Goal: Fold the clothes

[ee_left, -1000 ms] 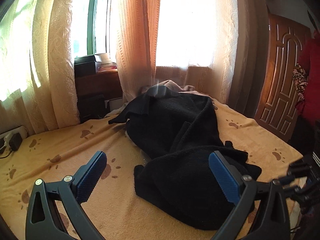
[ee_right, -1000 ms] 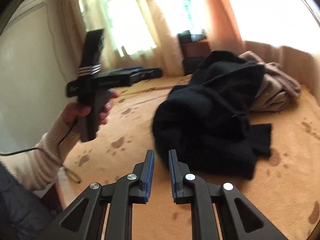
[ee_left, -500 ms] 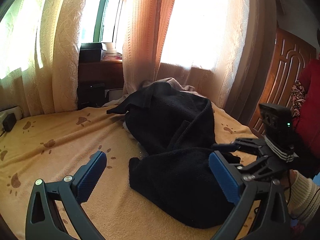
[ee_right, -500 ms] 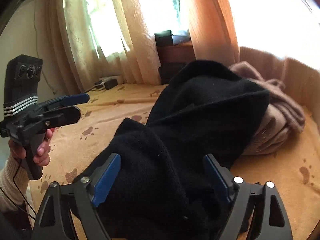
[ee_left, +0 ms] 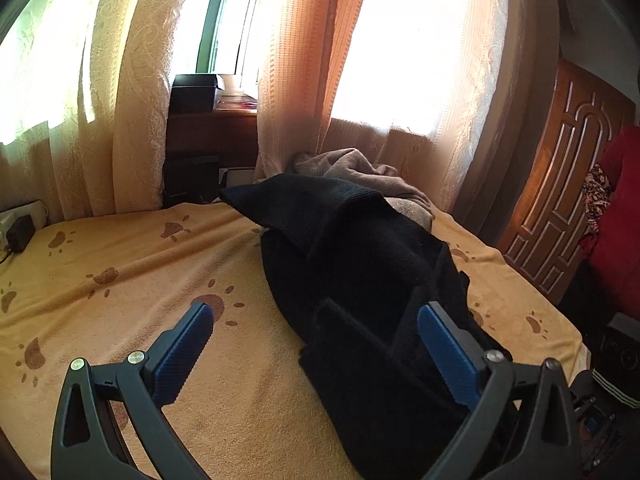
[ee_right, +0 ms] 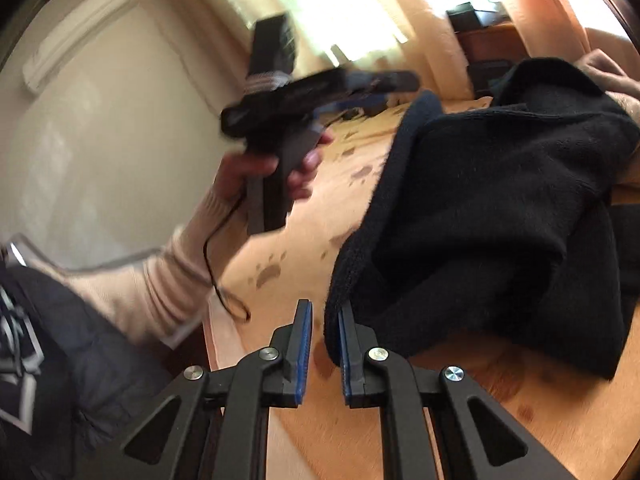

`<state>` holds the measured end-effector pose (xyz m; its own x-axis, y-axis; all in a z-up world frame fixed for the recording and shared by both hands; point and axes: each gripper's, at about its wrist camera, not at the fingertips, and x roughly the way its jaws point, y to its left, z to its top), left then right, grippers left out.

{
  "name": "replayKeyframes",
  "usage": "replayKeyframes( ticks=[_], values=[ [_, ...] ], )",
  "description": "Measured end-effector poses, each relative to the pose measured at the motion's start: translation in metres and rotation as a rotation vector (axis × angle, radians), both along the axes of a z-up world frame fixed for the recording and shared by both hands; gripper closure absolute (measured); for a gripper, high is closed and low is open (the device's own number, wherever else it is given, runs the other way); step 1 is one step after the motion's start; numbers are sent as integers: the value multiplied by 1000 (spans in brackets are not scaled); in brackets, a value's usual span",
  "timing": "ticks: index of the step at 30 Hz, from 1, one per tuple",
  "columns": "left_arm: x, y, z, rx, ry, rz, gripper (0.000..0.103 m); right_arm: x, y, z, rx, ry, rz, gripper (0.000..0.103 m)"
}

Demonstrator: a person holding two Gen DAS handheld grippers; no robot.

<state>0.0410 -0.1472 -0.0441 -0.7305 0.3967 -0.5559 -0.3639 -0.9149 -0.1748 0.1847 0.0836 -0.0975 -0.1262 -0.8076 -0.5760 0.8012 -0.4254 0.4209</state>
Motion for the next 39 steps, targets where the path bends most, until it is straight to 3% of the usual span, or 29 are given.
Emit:
replayKeyframes(
  ticks=[5,7,8,9,11,15,18,25,26,27,28,29,32,39],
  values=[
    [10,1,-2,-48,-5,-9,0,-20,23,-2,15,1,-146,88],
    [10,3,8,-50,10,-13,0,-37,35,3,8,-22,-217,83],
    [8,4,14,-50,21,-16,0,-44,39,4,6,-32,-242,72],
    [7,5,20,-49,33,-18,0,-47,42,5,8,-36,-259,51],
    [-2,15,33,-46,33,-69,0,-48,47,6,11,-31,-289,20],
    [-34,58,37,-95,-32,-153,0,-46,60,7,-37,-14,-322,20],
    [-53,95,25,-134,-111,-215,0,-45,64,1,-70,-33,-353,20],
    [-69,174,-24,-495,-94,-214,2,-50,87,-9,-156,-90,-436,20],
    [-72,181,-33,-528,-112,-217,15,-50,90,-10,-165,-86,-447,20],
    [-75,183,-42,-543,-151,-212,46,-50,94,-9,-173,-81,-458,20],
    [-77,181,-50,-546,-190,-196,62,-50,98,-9,-181,-75,-469,20],
    [-79,177,-55,-534,-214,-174,73,-49,102,-9,-190,-70,-480,20],
    [-75,154,-52,-431,-230,-130,86,-49,116,-6,-213,-57,-512,20],
    [-32,21,-5,-54,-195,85,89,-46,136,-7,-236,-13,-556,20]
  ],
)
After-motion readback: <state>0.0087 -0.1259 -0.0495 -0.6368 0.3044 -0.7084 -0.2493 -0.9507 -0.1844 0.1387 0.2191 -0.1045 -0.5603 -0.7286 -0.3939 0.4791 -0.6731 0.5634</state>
